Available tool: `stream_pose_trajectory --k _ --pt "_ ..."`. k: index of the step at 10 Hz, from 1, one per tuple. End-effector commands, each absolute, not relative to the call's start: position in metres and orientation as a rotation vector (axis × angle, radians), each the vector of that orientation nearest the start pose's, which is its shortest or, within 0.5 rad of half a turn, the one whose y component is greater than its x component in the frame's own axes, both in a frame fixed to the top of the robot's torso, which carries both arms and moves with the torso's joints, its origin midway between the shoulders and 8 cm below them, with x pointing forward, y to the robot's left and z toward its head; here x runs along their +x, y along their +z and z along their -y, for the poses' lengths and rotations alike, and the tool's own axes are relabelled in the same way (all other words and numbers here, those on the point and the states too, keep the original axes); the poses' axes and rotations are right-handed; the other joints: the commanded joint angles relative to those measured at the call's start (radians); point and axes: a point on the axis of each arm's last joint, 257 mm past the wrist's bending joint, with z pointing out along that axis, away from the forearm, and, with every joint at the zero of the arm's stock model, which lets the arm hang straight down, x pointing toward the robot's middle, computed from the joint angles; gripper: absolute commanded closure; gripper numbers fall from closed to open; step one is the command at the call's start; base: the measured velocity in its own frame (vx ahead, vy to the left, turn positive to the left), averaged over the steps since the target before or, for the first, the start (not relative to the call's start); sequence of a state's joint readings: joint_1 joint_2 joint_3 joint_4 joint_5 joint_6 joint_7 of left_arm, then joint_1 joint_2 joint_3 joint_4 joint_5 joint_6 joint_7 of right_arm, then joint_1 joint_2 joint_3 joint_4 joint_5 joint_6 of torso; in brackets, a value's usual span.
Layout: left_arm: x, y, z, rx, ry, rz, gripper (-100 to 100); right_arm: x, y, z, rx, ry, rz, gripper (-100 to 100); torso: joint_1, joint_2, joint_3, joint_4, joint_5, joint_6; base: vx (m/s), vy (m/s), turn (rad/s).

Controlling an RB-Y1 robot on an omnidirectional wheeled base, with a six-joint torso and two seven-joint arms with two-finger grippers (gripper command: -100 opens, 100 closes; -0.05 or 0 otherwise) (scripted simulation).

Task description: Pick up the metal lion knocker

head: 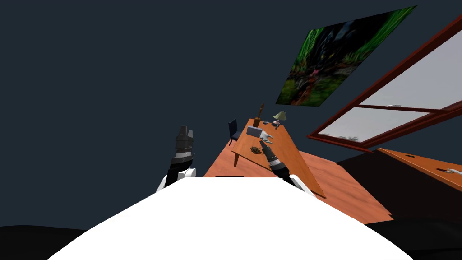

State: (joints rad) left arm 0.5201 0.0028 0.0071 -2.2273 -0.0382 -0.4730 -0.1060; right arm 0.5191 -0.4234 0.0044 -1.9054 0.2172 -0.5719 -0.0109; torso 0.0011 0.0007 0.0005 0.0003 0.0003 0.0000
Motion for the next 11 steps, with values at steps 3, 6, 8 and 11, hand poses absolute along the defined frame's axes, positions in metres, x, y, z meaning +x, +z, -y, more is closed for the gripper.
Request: stream_pose_trajectory --k 3,6,8,11 --pt "0.356 -0.011 -0.283 -0.665 -1.144 -0.731 0 0.367 -0.213 0.289 0.353 0.917 -1.486 -100 0.0 0.0 0.0 0.0 0.0 0.0 -0.019 0.027 0.056" --pt "0.356 -0.011 -0.283 -0.665 -1.144 -0.731 0 0.361 -0.248 0.306 0.334 0.84 -1.585 -100 -0.001 0.0 0.0 0.0 0.0 0.0 -0.008 0.018 0.029" --pt "0.356 -0.011 -0.283 -0.665 -1.144 -0.731 0 0.353 -0.28 0.324 0.31 0.763 -1.679 -100 0.0 -0.001 0.0 0.0 0.0 0.0 -0.007 0.029 0.071" --pt "0.356 -0.011 -0.283 -0.665 -1.144 -0.731 0 0.34 -0.315 0.348 0.291 0.677 -1.779 -100 0.001 0.0 0.0 0.0 0.0 0.0 -0.006 0.031 0.063"
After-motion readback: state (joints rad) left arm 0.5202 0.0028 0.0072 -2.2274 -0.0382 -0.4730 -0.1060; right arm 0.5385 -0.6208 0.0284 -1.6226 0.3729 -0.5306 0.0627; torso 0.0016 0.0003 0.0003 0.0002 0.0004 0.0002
